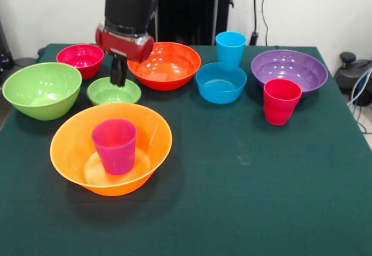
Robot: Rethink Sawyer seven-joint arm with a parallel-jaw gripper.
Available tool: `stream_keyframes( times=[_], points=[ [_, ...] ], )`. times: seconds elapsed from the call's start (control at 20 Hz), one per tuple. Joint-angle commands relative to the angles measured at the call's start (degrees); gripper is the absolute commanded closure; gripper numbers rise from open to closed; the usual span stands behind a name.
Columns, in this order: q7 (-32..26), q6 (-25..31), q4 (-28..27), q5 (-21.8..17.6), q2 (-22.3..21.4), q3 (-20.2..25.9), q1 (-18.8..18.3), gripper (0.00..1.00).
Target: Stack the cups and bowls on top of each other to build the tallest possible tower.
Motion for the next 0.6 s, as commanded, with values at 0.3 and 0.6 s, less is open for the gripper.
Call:
stream_keyframes(
  times=[0.3,0.6],
  points=[
    [-2.9,14.5,-0.7,4.4,-7.9,5.5,1.2,1.0],
    [-3.4,16.3,-0.7,5.1,-9.1,6.1,0.7,1.0]
  ],
)
